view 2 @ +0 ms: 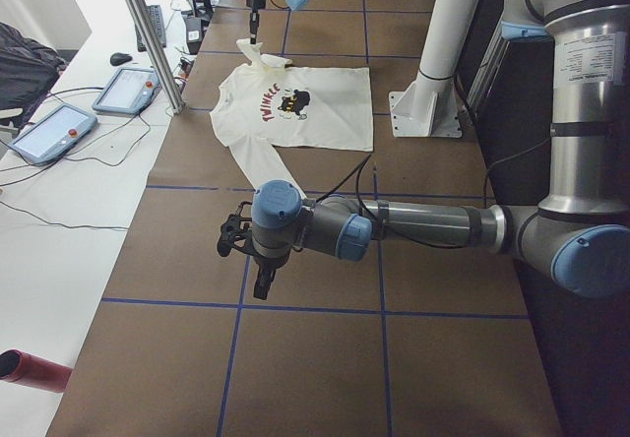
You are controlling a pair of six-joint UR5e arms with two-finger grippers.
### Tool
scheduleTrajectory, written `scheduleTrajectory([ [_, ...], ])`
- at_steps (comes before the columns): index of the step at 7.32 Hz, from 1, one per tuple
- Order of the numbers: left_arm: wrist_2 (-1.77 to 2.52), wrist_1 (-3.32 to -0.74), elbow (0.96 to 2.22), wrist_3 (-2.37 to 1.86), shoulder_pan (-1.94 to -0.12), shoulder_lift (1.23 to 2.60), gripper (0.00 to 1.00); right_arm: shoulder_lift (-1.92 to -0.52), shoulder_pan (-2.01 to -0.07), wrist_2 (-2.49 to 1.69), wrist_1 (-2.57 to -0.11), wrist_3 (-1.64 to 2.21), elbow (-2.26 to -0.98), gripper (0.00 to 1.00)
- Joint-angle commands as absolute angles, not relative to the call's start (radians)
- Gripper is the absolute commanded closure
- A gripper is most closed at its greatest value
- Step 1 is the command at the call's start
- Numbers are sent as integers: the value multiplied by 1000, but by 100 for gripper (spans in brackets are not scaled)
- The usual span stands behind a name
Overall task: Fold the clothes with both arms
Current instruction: 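Carry the sleeve with the right gripper across the shirt body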
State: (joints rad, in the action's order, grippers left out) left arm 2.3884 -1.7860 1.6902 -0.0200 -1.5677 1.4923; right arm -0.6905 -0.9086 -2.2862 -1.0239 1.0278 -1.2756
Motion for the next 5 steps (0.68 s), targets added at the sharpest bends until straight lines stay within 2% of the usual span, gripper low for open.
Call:
scheduleTrajectory([
  [1, 2388, -1789, 1681, -20, -1568, 1493, 0, -569, -764, -2177, -1017, 1031, -1212, 100],
  [5, 2388, -1789, 1680, -20, -1568, 1489, 0, -574, -646, -2039, -873, 1034, -1198, 100],
])
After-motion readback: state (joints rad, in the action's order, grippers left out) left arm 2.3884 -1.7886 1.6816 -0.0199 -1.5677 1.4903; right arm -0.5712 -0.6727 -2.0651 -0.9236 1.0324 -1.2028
